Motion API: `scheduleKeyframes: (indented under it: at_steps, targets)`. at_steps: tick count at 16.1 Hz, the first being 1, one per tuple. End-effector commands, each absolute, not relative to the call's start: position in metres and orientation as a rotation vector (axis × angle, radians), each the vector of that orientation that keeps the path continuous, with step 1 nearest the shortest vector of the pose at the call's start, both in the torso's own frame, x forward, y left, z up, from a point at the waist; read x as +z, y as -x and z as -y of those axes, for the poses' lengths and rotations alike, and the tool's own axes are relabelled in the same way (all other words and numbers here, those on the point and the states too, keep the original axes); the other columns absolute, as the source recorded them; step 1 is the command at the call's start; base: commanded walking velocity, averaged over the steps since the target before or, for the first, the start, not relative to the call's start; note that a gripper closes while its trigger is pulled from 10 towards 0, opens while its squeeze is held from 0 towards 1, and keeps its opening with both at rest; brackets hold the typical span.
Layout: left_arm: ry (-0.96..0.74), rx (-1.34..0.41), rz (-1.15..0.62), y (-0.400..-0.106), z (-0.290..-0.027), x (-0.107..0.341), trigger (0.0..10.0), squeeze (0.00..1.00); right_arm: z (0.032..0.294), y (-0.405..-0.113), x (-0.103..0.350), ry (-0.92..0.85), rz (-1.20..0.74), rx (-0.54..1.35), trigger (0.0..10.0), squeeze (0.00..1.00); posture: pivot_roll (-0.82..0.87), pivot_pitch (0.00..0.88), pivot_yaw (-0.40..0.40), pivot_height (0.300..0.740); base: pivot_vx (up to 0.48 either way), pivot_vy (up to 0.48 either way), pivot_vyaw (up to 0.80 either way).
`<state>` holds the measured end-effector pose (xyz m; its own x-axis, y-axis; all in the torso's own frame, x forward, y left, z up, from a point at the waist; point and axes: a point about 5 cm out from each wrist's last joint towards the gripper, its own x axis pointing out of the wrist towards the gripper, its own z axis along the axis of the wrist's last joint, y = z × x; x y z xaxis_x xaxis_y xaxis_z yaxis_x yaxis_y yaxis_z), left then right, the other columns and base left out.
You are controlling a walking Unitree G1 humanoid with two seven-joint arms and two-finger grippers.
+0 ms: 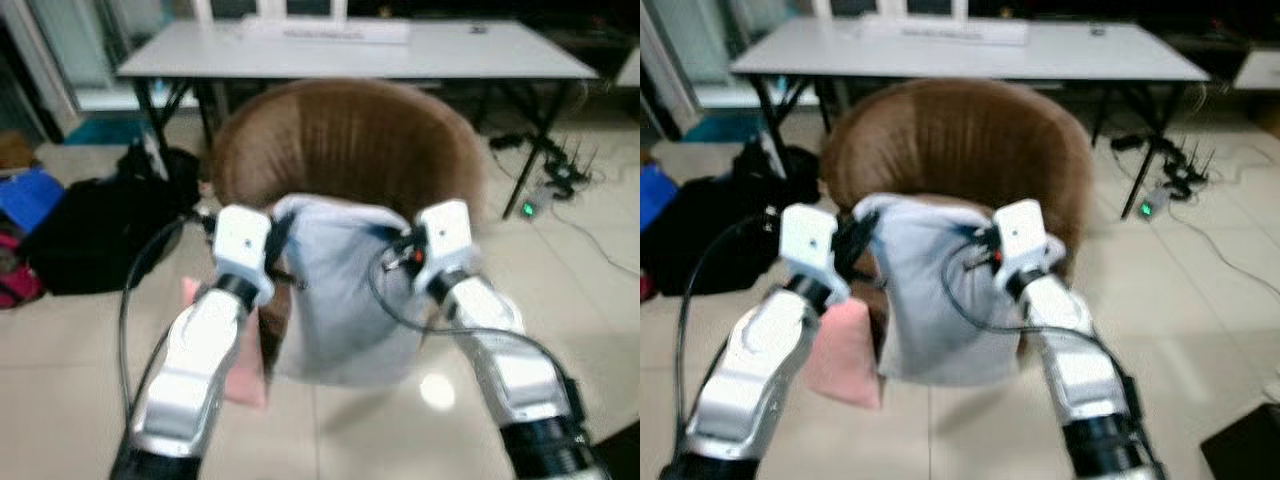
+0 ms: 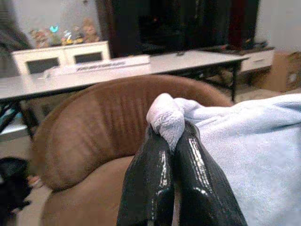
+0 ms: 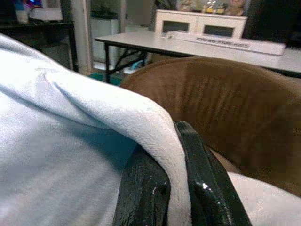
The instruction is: Move the pillow to the sofa from floor
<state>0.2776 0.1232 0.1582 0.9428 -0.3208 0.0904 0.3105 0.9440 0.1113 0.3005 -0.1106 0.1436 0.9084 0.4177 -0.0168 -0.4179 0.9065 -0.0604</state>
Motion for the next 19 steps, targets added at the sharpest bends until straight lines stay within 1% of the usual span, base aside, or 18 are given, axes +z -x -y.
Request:
scheduleKeyframes:
  at_steps: [1, 6, 9, 19]
  targets:
    - [-0.098, -0.256, 0.146, -0.2799, -0.1332, 0.1670, 10.0, 0.00, 0.1339, -0.3042, 0.1466, 0.083, 0.006, 0.320, 10.0, 0.00, 0.08, 0.000, 0.017, 0.740, 0.364, 0.000, 0.00]
    - [-0.098, -0.263, 0.143, -0.2809, -0.1322, 0.1668, 10.0, 0.00, 0.1382, -0.3060, 0.1468, 0.057, -0.005, 0.297, 10.0, 0.00, 0.08, 0.000, 0.023, 0.740, 0.367, 0.000, 0.00]
    - [-0.098, -0.266, 0.144, -0.2812, -0.1314, 0.1668, 10.0, 0.00, 0.1384, -0.3064, 0.1467, 0.058, -0.006, 0.296, 10.0, 0.00, 0.08, 0.000, 0.024, 0.740, 0.366, 0.000, -0.71]
    - [-0.098, -0.268, 0.146, -0.2822, -0.1311, 0.1671, 10.0, 0.00, 0.1385, -0.3072, 0.1476, 0.078, 0.002, 0.290, 10.0, 0.00, 0.08, 0.000, 0.024, 0.740, 0.367, 0.000, 0.00]
